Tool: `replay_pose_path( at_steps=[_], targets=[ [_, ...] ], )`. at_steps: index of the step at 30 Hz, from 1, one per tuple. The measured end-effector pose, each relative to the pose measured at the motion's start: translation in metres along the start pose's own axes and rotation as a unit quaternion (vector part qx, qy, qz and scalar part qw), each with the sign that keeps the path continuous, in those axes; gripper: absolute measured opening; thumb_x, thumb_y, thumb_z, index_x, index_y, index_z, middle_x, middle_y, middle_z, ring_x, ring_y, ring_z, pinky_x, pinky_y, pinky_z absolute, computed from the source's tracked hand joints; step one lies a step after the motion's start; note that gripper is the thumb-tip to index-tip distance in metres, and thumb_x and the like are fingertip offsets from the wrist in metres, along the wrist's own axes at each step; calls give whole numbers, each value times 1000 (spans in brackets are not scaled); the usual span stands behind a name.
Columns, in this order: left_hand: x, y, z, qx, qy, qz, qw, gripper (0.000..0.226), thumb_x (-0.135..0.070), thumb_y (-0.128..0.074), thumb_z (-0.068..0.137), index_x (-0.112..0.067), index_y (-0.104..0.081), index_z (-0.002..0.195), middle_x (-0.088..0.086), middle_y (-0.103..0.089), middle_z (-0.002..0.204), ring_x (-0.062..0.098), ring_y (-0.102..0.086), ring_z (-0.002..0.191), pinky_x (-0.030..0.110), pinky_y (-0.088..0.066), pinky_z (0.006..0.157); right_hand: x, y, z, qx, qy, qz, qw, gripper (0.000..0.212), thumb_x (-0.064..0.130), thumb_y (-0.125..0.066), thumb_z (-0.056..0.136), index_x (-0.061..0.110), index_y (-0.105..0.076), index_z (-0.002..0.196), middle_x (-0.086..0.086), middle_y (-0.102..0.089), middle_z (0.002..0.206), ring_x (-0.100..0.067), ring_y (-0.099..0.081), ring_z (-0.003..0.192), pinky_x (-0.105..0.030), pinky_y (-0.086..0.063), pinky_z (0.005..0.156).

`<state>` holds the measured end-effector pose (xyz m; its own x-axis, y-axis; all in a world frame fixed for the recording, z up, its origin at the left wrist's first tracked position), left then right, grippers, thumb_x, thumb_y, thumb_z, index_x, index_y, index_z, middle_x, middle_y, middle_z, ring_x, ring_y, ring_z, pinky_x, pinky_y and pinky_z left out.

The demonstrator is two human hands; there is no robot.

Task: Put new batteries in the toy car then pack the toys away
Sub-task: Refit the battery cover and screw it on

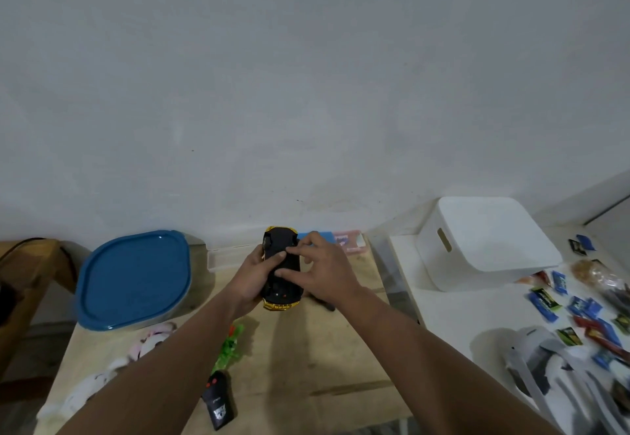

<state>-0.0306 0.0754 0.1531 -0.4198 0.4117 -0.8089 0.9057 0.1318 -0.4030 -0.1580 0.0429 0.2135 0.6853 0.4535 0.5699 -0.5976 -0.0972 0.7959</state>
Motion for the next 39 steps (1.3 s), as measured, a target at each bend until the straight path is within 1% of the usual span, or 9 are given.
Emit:
replay_pose_path(
  at_steps=[5,8,13,20,25,28,31,34,39],
  targets=[
    [2,-7,11,-20,-1,-20,1000,28,-13,-55,105,-18,-62,131,14,-74,118,25,-75,99,32,-62,71,-14,2,7,29,-19,21,999,63,67,-75,70,32,-70,122,23,-45,104,-6,-60,83,-41,-53,83],
    [2,-10,16,-25,-7,-22,999,28,-12,-53,105,-19,-64,130,14,-73,117,27,-73,99,35,-60,74,-18,4,14,43,-10,9,999,63,69,-73,71,32,-68,122,19,-49,107,-7,-59,87,-38,-53,82],
    [-4,-10,21,-45,-16,-25,999,28,-19,-53,105,-18,-65,131,18,-74,120,33,-73,103,38,-60,77,-21,10,26,48,-26,58,997,56,62,-75,77,28,-69,122,15,-53,104,-5,-60,76,-33,-56,73],
    [-8,-4,21,-55,-35,32,997,29,-22,-55,104,-21,-63,131,15,-75,118,34,-73,107,39,-59,80,-27,4,30,51,-49,94,993,49,50,-76,83,24,-70,124,10,-56,101,-7,-63,77,-32,-56,74],
    [-3,8,22,-67,-35,83,994,27,-25,-58,103,-23,-64,129,15,-74,118,32,-74,105,46,-60,88,-28,-4,31,63,-59,95,992,24,33,-71,91,22,-77,112,6,-61,99,-11,-61,89,-24,-51,77],
    [-2,13,21,-76,-33,111,990,26,-24,-57,103,-24,-64,128,14,-75,114,31,-75,102,42,-60,83,-30,-7,33,79,-83,113,987,11,28,-72,90,23,-77,98,6,-66,97,-8,-62,90,-25,-51,79],
    [-1,15,20,-70,-31,143,987,25,-23,-57,102,-24,-65,126,12,-76,111,31,-74,102,45,-60,88,-31,-12,35,127,-107,126,978,8,24,-75,87,20,-75,94,8,-68,84,-3,-61,77,-19,-47,70],
    [1,16,19,-63,-24,172,983,24,-27,-60,99,-24,-67,122,10,-77,108,30,-74,101,40,-57,85,-31,-16,38,169,-119,122,971,7,21,-78,84,18,-75,89,5,-65,74,-6,-55,67,-23,-47,66],
    [6,15,16,-60,-19,181,981,22,-26,-58,102,-24,-66,122,9,-77,109,26,-75,99,38,-56,83,-32,-15,40,202,-120,86,968,8,21,-78,84,15,-77,89,10,-65,74,-2,-57,68,-18,-44,63]
  ],
)
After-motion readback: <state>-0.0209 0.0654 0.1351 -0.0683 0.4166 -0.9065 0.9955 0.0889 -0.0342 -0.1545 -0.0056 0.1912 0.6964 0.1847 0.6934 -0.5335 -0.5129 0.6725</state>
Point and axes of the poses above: each hand's wrist, its own z-axis towards the middle knuckle, its own y-axis out of the back of the hand, x = y × z, the point moved 8 cm from there along z, towards the middle knuckle
